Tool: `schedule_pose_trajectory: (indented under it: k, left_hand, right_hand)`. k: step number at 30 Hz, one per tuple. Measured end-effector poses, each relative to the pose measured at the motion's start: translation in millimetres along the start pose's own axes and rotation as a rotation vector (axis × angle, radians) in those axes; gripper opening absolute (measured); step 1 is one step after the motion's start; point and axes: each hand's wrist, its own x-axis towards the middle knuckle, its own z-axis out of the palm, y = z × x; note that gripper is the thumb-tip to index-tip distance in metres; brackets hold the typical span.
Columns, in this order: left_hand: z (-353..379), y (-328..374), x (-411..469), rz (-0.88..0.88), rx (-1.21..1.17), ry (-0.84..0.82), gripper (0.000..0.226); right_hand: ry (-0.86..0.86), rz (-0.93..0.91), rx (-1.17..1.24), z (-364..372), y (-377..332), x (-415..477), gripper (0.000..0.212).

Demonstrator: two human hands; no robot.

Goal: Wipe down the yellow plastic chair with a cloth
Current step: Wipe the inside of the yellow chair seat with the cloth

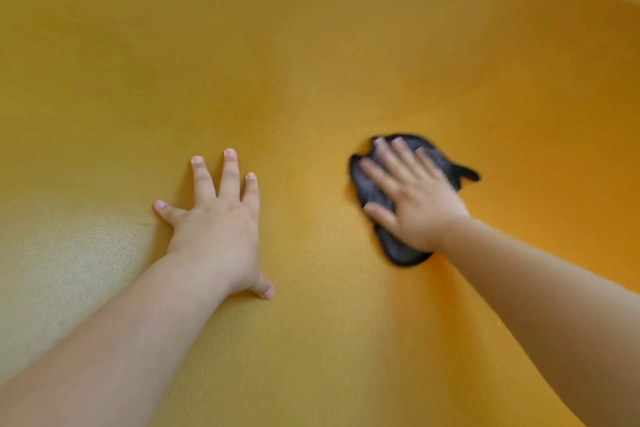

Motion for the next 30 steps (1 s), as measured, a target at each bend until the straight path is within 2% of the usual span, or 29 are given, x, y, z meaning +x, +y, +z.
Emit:
schedule_pose_trajectory:
  k: [3, 5, 6, 7, 9, 11, 13, 17, 21, 26, 30]
  left_hand:
    - [-1, 1, 1, -0.003, 0.002, 0.002, 0.166]
    - [-2, 2, 0, -0.006, 0.007, -0.002, 0.167]
    - [-3, 3, 0, -0.010, 0.018, -0.003, 0.167]
    - [-4, 3, -2, -0.019, 0.035, -0.003, 0.166]
    - [-9, 5, -4, -0.041, 0.079, 0.005, 0.163]
    - [-16, 10, -5, -0.066, 0.100, 0.036, 0.154]
    - [-28, 24, -3, -0.039, 0.112, 0.115, 0.147]
    - [-52, 79, 20, 0.123, 0.158, 0.275, 0.148]
    - [-60, 116, 50, 0.165, 0.252, 0.246, 0.161]
    - [-52, 120, 59, 0.156, 0.291, 0.224, 0.164]
    - [-50, 118, 63, 0.163, 0.269, 0.210, 0.165]
  right_hand:
    - [0.020, 0.381, -0.015, -8, 11, 14, 0.077]
    - [0.035, 0.609, 0.110, -8, -28, 26, 0.082]
    - [0.027, 0.652, 0.179, -9, -54, 29, 0.085]
    - [0.013, 0.602, 0.222, -10, -81, 28, 0.087]
    - [-0.050, 0.297, 0.257, -11, -114, 11, 0.083]
    - [-0.110, 0.013, 0.257, -14, -105, -9, 0.077]
    - [-0.144, -0.060, 0.198, -14, -66, -24, 0.073]
    - [-0.178, 0.188, -0.010, -14, 17, -35, 0.079]
    - [-0.051, 0.412, -0.167, -21, 68, -31, 0.090]
    - [0.192, 0.494, -0.297, -49, 116, 16, 0.092]
    - [0.342, 0.566, -0.205, -64, 112, 68, 0.091]
